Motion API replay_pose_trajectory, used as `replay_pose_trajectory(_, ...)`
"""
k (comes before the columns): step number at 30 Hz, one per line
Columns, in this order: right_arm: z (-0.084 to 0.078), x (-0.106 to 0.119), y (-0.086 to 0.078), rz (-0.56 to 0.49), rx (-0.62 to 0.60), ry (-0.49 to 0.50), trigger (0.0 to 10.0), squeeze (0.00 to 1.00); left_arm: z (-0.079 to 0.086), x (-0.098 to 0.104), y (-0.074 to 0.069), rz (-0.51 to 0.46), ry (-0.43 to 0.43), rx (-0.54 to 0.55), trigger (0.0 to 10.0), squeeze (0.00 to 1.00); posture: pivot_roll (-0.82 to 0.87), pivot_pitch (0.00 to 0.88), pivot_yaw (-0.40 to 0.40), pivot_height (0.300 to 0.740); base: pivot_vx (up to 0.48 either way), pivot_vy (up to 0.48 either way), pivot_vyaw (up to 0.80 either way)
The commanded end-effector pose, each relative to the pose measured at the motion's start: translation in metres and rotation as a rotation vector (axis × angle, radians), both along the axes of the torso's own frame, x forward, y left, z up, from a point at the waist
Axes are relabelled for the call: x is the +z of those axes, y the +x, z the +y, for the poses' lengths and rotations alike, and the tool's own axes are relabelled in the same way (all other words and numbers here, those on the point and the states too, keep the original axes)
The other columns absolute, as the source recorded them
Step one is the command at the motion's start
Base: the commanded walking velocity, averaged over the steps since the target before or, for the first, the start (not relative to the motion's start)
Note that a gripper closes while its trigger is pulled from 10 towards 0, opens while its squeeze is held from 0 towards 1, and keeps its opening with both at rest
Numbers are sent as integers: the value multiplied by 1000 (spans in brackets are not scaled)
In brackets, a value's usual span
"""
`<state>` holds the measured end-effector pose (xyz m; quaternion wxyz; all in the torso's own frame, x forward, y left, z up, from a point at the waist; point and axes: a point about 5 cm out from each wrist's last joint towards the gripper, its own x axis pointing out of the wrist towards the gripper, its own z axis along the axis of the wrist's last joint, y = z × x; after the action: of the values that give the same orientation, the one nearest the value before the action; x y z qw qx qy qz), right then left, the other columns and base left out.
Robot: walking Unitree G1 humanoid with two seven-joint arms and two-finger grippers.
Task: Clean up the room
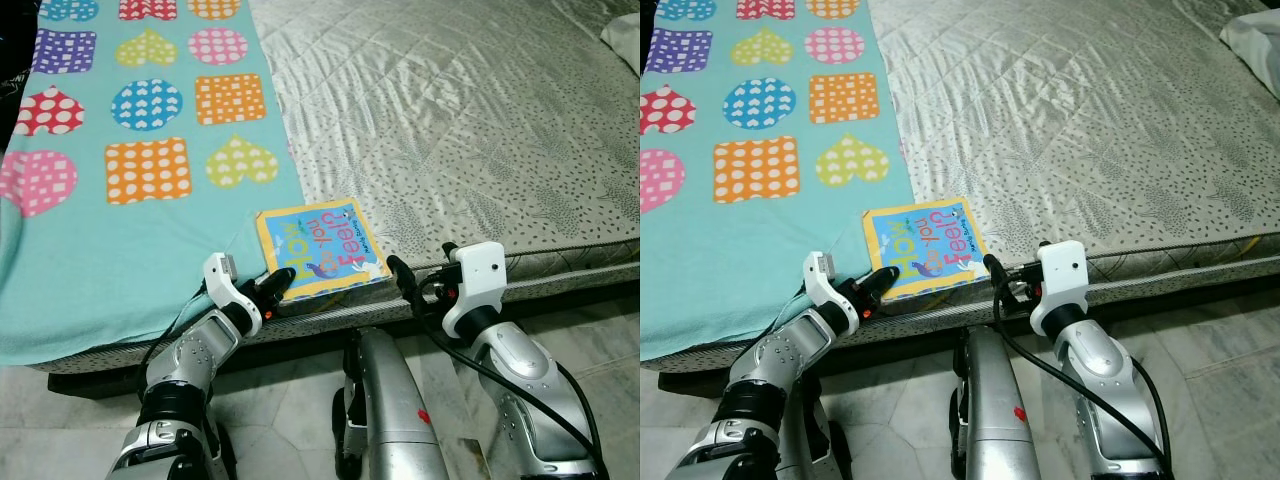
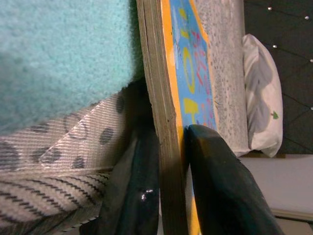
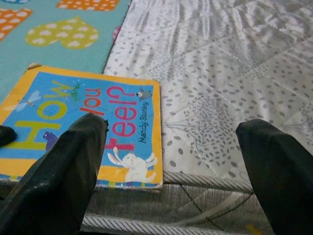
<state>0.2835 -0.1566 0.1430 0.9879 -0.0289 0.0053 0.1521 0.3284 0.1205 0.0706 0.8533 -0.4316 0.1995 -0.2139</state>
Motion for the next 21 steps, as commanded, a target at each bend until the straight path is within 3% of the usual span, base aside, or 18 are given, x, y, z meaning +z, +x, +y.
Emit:
replay_pose_trajectory(1,-3,-5,-1,17,-11,-10,10000,0,-6,-14,-7,73,24,-28,0,0,-230,246,-92,528,0,0,0)
replay_pose_trajectory(6,-3,-6,-2,14,-11,-7,10000,0,-5,-15,-6,81,37,-24,0,0,-231,244,-92,528,0,0,0)
replay_pose_trajectory(11,-3,-5,1,6,-12,-1,10000,0,-7,-11,-5,73,-30,-17,0,0,-224,227,-91,528,0,0,0)
replay_pose_trajectory(21,2,-7,1,20,58,22,10000,0,7,-5,1,35,24,44,0,0,-204,204,-88,528,0,0,0)
